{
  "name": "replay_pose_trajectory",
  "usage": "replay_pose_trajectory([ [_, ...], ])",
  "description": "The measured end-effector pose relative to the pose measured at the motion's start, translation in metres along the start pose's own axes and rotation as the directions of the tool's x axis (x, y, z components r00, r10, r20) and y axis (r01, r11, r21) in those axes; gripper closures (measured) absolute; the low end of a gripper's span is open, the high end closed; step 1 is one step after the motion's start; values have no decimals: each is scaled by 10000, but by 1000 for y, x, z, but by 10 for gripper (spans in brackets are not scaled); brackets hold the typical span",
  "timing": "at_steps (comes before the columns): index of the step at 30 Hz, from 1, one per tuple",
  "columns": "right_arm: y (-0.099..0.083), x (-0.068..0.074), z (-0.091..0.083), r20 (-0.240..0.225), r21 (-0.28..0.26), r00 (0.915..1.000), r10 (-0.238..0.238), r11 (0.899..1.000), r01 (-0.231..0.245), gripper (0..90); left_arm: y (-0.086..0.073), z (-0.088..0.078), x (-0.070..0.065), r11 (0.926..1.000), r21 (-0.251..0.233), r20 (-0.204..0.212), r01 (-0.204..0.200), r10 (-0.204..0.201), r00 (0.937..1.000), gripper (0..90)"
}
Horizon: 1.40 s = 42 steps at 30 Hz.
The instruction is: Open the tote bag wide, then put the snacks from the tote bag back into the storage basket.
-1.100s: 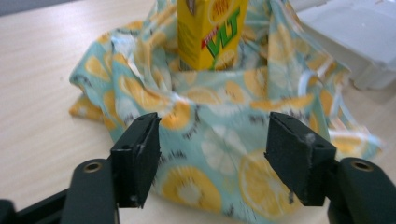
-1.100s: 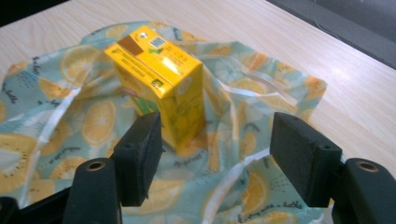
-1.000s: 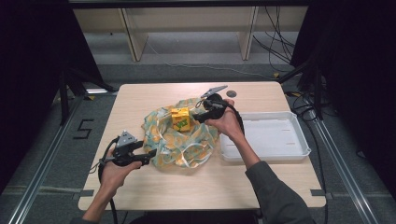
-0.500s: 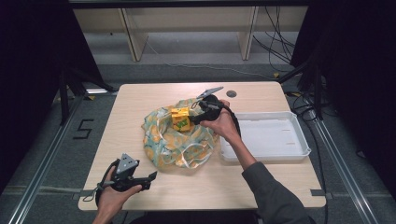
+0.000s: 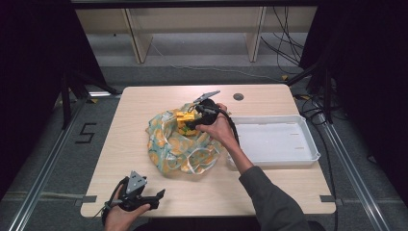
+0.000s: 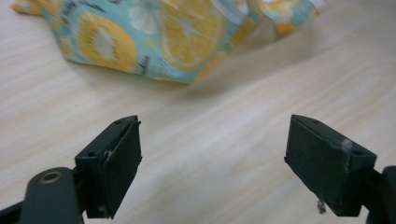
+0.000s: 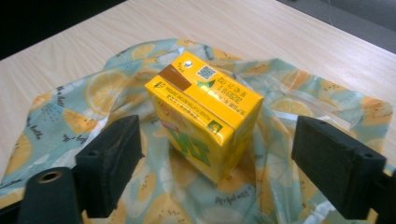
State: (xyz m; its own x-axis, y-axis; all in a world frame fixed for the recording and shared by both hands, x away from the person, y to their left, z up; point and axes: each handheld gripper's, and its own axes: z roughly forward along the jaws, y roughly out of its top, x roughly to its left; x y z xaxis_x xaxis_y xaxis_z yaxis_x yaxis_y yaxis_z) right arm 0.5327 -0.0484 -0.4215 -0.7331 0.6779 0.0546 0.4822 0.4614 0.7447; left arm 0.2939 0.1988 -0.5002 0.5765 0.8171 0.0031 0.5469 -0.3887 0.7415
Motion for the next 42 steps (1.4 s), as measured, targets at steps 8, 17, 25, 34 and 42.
replay_pose_trajectory([
  [8, 4, 3, 14, 68, -48, 9996, -261, 9996, 262, 166, 1, 1, -1, 9999, 32, -75, -153, 154, 9999, 179],
  [17, 7, 4, 21, 169, 120, 9997, -193, 9997, 191, 166, 1, 1, 0, 9994, 186, -148, -303, 306, 9994, 180],
  [25, 10, 6, 24, 463, 172, 9989, 89, 9998, -97, 166, 0, 4, -3, 9993, -308, -98, 210, -214, 9997, 180],
  [34, 10, 7, 29, 421, 248, 9990, 160, 9995, -170, 161, 0, 5, -2, 9993, -331, -150, 143, -148, 9998, 179],
  [42, 10, 10, 35, 404, 147, 9991, 145, 9998, -151, 163, 1, 1, 1, 9992, 101, -141, -378, 379, 9992, 179],
])
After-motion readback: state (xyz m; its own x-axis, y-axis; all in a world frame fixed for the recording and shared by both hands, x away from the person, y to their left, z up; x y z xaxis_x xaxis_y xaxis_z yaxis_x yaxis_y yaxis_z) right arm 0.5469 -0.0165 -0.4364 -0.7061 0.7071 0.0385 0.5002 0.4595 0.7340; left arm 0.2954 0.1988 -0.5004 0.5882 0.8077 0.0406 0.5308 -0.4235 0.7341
